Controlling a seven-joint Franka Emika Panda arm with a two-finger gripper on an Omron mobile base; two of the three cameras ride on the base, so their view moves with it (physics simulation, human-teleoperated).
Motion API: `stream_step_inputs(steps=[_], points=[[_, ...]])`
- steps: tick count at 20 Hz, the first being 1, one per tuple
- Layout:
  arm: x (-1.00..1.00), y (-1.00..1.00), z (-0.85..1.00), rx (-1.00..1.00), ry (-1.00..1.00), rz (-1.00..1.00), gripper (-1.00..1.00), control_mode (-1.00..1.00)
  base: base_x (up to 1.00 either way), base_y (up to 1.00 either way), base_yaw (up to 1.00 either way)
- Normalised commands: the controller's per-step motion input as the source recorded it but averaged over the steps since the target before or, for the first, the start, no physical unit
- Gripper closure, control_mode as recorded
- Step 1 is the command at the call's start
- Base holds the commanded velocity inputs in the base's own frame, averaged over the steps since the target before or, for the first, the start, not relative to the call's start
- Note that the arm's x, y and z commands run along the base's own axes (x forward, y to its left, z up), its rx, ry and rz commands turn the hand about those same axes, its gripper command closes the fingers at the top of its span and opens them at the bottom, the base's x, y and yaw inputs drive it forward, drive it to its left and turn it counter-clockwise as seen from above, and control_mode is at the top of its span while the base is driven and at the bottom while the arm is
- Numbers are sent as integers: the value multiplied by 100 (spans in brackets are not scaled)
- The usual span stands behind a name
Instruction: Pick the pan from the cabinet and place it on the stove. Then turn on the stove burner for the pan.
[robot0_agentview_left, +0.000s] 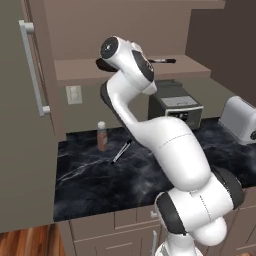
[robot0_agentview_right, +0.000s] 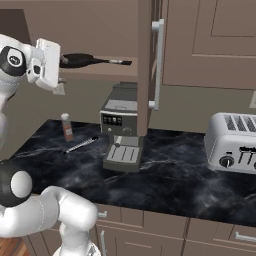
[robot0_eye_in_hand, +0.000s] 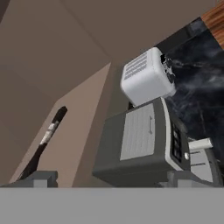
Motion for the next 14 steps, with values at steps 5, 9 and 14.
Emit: stream_step_inputs(steps=[5,9,14], points=[[34,-42,0,-1,6,0,-100,-100,0,0,0],[48,-34,0,0,5,0,-100,-100,0,0,0],[53,-29,0,0,1,0,-100,-100,0,0,0]])
